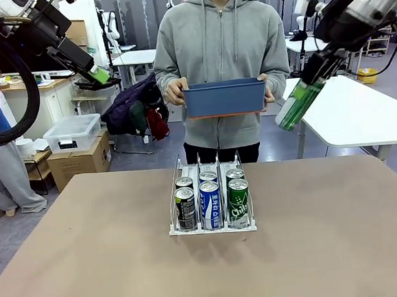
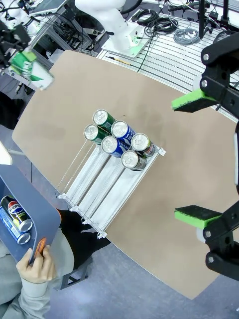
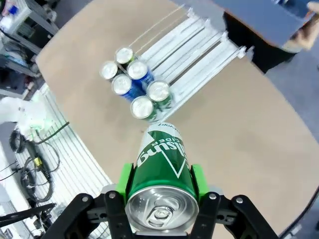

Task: Fill the beverage cans into the dispenser.
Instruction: Place the picked Sprite in the line of the Automatic Can Dispenser with the same cans.

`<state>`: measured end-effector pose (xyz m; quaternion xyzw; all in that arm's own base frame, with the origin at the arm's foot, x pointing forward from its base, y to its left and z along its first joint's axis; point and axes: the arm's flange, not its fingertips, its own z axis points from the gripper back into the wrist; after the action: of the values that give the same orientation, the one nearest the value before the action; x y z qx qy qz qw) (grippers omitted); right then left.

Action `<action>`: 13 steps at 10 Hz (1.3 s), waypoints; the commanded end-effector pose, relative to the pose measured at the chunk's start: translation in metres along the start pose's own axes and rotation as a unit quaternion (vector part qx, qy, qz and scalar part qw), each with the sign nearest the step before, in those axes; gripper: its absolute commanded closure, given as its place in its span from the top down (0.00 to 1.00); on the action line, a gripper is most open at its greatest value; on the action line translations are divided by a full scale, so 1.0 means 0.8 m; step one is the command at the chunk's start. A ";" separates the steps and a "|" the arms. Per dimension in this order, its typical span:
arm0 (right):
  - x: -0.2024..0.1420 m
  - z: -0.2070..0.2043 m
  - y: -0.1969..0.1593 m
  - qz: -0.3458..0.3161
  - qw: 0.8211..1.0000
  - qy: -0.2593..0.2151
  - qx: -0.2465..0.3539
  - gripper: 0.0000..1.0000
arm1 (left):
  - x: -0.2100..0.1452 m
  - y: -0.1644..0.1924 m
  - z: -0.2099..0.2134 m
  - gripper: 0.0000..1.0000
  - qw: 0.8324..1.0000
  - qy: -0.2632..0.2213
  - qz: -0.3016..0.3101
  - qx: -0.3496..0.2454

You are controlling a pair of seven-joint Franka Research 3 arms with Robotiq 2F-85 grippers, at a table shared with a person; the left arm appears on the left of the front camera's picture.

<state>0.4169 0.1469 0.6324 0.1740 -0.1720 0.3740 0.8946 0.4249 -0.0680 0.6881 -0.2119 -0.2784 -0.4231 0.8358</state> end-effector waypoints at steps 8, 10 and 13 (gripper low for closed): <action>-0.018 -0.084 0.052 0.043 0.996 0.055 0.054 0.57 | 0.000 0.000 0.003 1.00 1.000 0.006 0.002 -0.004; -0.023 -0.085 0.050 0.072 0.992 0.052 0.091 0.57 | 0.000 0.000 0.003 1.00 1.000 0.006 0.002 -0.004; -0.025 -0.117 0.070 0.016 0.997 0.071 0.006 0.57 | 0.000 0.000 0.003 1.00 1.000 0.006 0.002 -0.004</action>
<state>0.3857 0.2058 0.5588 0.1747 -0.1005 0.4349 0.8777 0.4249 -0.0677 0.6882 -0.2123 -0.2785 -0.4230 0.8357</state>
